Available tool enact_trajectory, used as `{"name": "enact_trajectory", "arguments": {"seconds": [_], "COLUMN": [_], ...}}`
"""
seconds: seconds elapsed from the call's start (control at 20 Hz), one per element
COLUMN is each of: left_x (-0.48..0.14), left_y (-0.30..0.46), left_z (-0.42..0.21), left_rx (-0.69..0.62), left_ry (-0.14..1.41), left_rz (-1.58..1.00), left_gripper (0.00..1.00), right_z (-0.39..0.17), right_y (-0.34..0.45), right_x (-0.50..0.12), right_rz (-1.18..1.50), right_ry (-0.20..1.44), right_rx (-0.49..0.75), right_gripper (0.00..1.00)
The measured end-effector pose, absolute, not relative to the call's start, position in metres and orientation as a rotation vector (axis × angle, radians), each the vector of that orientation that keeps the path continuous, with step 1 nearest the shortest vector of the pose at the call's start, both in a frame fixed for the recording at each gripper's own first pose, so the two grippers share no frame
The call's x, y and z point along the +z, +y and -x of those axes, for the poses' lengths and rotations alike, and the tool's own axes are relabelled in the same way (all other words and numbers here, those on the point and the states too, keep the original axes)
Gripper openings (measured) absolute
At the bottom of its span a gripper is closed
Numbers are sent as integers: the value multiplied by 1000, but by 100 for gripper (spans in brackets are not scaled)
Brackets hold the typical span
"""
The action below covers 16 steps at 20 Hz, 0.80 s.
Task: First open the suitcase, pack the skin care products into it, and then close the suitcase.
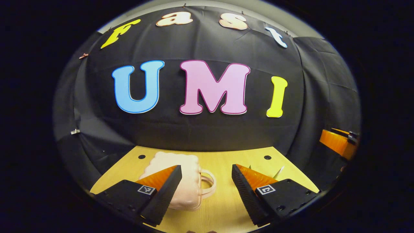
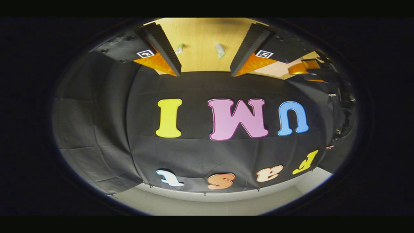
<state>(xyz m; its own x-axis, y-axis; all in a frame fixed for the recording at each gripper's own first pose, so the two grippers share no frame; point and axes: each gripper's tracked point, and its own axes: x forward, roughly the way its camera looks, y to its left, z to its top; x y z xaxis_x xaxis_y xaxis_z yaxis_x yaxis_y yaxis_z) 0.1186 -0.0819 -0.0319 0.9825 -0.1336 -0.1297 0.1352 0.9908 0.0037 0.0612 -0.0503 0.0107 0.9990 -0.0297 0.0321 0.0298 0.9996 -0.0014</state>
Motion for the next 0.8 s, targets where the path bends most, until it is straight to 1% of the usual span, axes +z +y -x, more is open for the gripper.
{"name": "enact_trajectory", "arguments": {"seconds": [0.1, 0.25, 0.35, 0.5, 0.55, 0.7, 0.8], "left_x": [-61, -106, -133, -167, -177, -210, -230], "left_y": [-103, -119, -126, -134, -136, -131, -125], "left_z": [-154, -202, -230, -263, -272, -299, -305], "left_rx": [-163, -172, -171, -163, -159, -77, -23], "left_ry": [206, 319, 368, 435, 457, 514, 584], "left_rz": [28, 102, 94, 60, 52, -11, -71], "left_gripper": [98, 98, 98, 98, 96, 95, 94], "right_z": [-73, -88, -94, -99, -99, -102, -102], "right_y": [-58, -69, -72, -90, -96, -110, -131], "right_x": [3, -15, -37, -56, -62, -85, -91], "right_rz": [13, 28, 18, 132, 157, 156, 194], "right_ry": [-31, -19, 17, 13, 13, 71, 86], "right_rx": [-19, -12, 0, -14, -18, -18, -50], "right_gripper": [96, 97, 96, 96, 96, 96, 97]}}
